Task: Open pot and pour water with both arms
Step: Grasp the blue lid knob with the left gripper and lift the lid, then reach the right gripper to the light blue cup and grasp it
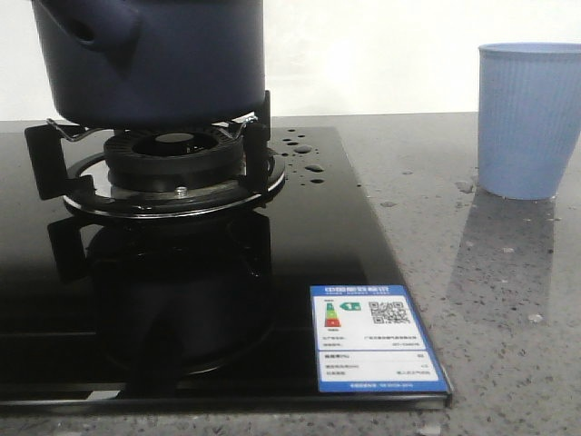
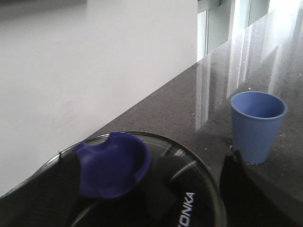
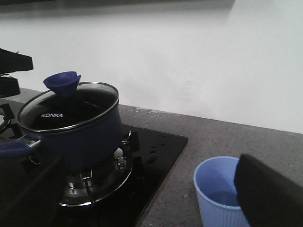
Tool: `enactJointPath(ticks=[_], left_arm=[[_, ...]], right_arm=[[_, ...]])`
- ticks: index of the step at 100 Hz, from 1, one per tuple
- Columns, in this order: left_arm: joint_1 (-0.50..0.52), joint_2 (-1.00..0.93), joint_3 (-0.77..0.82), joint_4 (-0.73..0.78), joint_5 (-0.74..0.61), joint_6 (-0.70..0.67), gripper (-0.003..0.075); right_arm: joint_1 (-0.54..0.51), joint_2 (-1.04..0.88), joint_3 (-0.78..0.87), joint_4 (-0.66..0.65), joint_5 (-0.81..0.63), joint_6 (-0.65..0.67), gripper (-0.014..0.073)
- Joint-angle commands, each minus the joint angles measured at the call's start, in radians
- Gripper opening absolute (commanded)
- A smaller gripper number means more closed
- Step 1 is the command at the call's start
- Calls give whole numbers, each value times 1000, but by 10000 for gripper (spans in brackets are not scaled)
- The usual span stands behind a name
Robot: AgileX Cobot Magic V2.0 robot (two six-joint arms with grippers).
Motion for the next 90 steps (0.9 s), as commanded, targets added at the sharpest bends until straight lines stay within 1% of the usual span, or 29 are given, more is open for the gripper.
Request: enactJointPath(ticks=[1, 21, 52, 59, 72, 79, 84, 90], left_arm=[[3, 28, -54, -78, -3, 16, 550], [8, 146, -115, -85, 27, 20, 550], [8, 279, -197, -122, 178, 39, 542], [8, 284, -199, -122, 176, 39, 497], [12, 284, -199, -131, 172, 41, 337], [19, 284, -199, -157, 176, 41, 274], [26, 280, -201, -187, 181, 41, 256], [42, 273, -215, -198, 204, 41, 256]], right_arm=[[-1, 13, -35, 42, -53, -14, 656], [-1, 13, -35, 42, -55, -14, 655], [-1, 13, -35, 42, -55, -14, 655], [-1, 13, -35, 42, -55, -14, 655], [-1, 13, -35, 42, -55, -14, 655], [-1, 13, -35, 42, -57, -14, 655], [-1, 13, -35, 42, -64, -14, 655], [-1, 15, -33, 42, -80, -14, 655]])
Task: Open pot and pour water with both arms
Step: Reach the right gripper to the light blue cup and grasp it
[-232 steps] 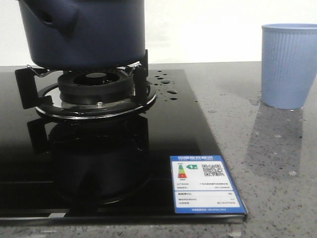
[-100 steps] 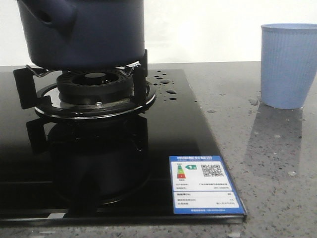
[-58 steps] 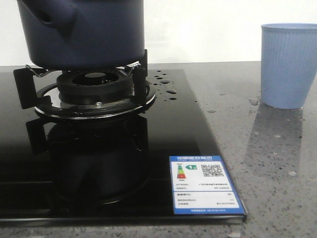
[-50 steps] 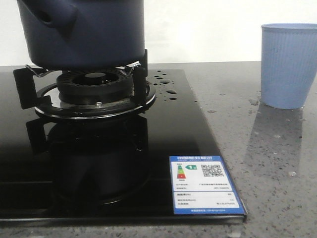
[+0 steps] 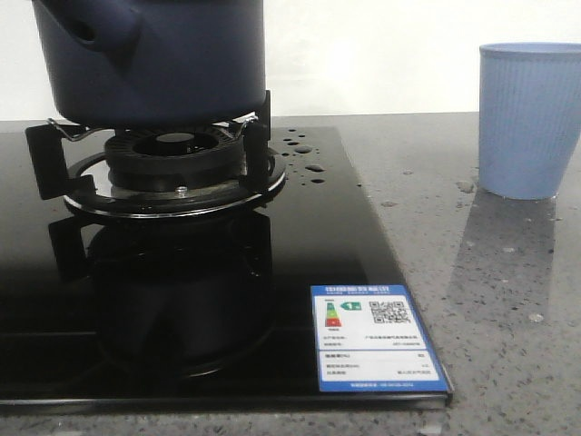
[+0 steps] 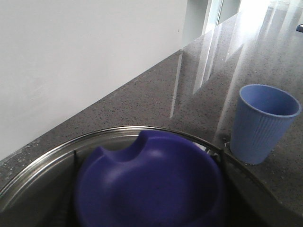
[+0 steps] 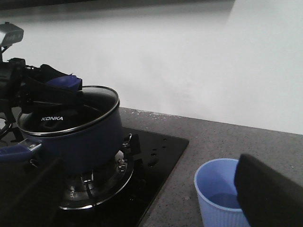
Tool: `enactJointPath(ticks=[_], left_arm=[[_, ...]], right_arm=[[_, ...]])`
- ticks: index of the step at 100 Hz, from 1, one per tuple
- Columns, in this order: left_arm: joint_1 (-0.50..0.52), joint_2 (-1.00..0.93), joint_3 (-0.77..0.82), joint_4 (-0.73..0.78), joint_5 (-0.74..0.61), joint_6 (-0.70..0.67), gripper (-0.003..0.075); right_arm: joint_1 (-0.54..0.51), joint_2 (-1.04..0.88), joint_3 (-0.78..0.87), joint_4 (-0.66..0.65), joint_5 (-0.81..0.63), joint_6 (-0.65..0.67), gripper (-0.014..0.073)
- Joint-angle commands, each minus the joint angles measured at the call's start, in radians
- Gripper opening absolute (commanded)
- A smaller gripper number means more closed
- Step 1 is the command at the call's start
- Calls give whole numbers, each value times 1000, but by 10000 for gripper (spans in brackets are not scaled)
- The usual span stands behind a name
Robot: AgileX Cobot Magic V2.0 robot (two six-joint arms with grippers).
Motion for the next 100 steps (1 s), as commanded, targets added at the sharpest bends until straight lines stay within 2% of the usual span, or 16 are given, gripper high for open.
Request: enactJointPath(ticks=[1, 17, 29, 39, 47, 57, 67, 83, 100], left_arm=[[21, -49, -55, -121, 60, 3, 256], [64, -113, -115, -123, 93, -14, 256], [88, -200, -129, -131, 66, -48, 256], [103, -280, -129, -131, 51, -85, 256], [103, -344, -129, -131, 47, -89, 256], [103, -409, -129, -133, 37, -89, 256], [103, -460, -129, -135, 19, -89, 256], [103, -501, -129, -141, 7, -89, 256], [103, -501, -129, -141, 6, -113, 256]], right_arm=[[-1, 15, -33, 32, -71, -14, 655], [-1, 28, -32, 6, -124, -14, 655], [-1, 29, -5, -179, -211, -14, 655], [-1, 35, 62, -263, -288, -14, 655], [-1, 53, 137, -245, -324, -14, 655], [1, 76, 208, -136, -337, -14, 655], [27, 107, 235, -128, -375, -24, 655], [152, 176, 235, -128, -511, -56, 655], [294, 294, 235, -130, -755, -54, 655]])
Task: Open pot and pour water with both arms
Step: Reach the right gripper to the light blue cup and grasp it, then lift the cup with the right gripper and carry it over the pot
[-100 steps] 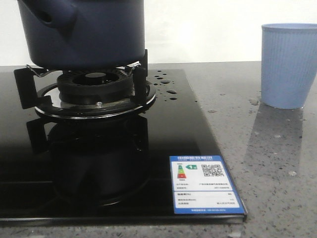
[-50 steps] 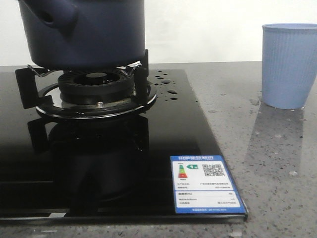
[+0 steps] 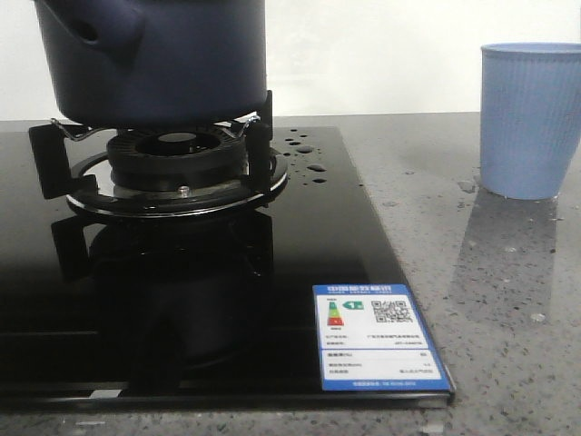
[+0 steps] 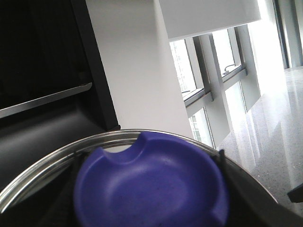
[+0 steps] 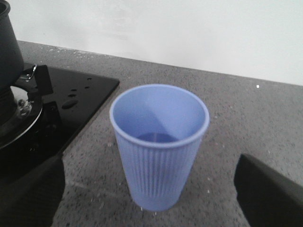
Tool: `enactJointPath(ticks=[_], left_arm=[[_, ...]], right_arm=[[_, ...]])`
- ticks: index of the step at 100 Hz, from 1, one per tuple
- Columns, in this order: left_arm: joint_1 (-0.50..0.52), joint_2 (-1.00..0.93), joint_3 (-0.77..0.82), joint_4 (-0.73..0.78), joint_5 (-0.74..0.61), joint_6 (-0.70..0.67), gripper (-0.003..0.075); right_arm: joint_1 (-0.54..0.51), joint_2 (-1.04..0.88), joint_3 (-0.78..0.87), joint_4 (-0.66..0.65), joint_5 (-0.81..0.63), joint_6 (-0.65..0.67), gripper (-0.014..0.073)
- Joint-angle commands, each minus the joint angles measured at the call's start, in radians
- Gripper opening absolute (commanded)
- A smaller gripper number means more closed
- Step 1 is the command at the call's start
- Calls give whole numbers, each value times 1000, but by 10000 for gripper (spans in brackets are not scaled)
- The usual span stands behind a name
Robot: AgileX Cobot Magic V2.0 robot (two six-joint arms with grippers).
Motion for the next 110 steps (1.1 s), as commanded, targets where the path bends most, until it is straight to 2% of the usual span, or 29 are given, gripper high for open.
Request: enactJointPath(ticks=[1, 21, 52, 62, 82, 110], left_arm=[[1, -15, -37, -98, -25, -29, 256], [1, -15, -37, -98, -1, -47, 256], [1, -15, -37, -98, 1, -53, 251], [1, -15, -37, -98, 1, -53, 250], [1, -15, -37, -98, -2, -53, 250], [1, -15, -37, -90, 2, -53, 250]], right_arm=[[61, 54, -26, 5, -189, -10, 655], [146, 189, -26, -7, -392, 78, 655], [151, 345, -26, -228, -494, 325, 655], [151, 393, -30, -259, -549, 386, 655], [151, 490, -69, -259, -612, 410, 655], [151, 574, -118, -259, -630, 413, 647]])
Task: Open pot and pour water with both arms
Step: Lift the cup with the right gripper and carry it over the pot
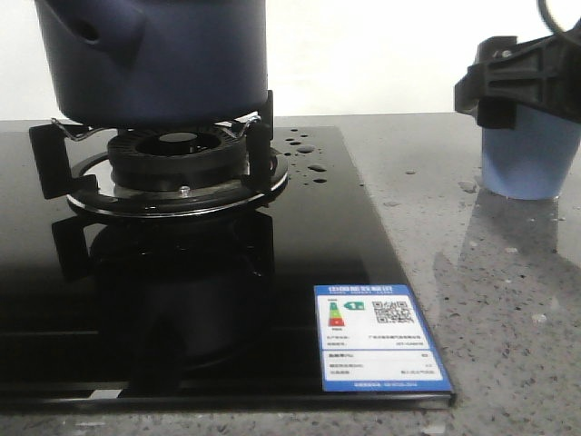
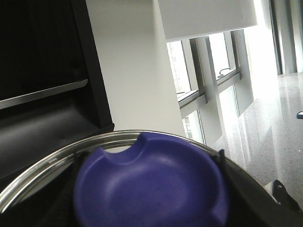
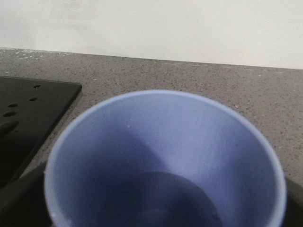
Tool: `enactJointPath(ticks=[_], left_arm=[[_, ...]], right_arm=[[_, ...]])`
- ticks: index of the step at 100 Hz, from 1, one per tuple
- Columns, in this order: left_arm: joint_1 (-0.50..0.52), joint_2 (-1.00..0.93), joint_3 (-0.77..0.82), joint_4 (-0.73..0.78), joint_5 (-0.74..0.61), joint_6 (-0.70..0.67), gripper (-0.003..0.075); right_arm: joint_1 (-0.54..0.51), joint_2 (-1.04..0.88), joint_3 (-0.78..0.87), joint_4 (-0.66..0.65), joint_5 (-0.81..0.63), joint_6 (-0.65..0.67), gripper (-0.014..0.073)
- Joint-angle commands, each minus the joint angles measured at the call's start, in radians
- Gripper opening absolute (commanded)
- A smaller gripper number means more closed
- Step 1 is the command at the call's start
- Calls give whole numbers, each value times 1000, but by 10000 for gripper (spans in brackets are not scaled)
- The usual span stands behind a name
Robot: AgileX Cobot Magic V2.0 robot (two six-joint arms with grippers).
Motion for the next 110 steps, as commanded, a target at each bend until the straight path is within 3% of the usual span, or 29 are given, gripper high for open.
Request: enactJointPath(ticks=[1, 12, 25, 34, 44, 57, 86, 110], left_arm=[[1, -15, -37, -90, -10, -9, 250], [1, -15, -37, -85, -10, -9, 250], [1, -15, -37, -71, -10, -9, 250], [1, -15, -37, -66, -10, -9, 250], [1, -23, -37, -62, -12, -21, 250], [1, -43, -37, -18, -34, -63, 250], [1, -55, -37, 0, -41, -63, 250], [1, -78, -37, 0, -43, -81, 250]], right_arm=[[-2, -3, -37, -30, -82, 4, 641], [-2, 8, -37, -30, -76, 4, 537], [-2, 22, -37, -30, -70, 7, 348], [-2, 20, -37, -31, -70, 7, 288], [-2, -13, -39, -81, -73, 7, 277], [0, -103, -102, -242, -15, 7, 277], [32, -110, -522, -517, 443, 5, 277], [127, 17, -780, -753, 594, 5, 277]])
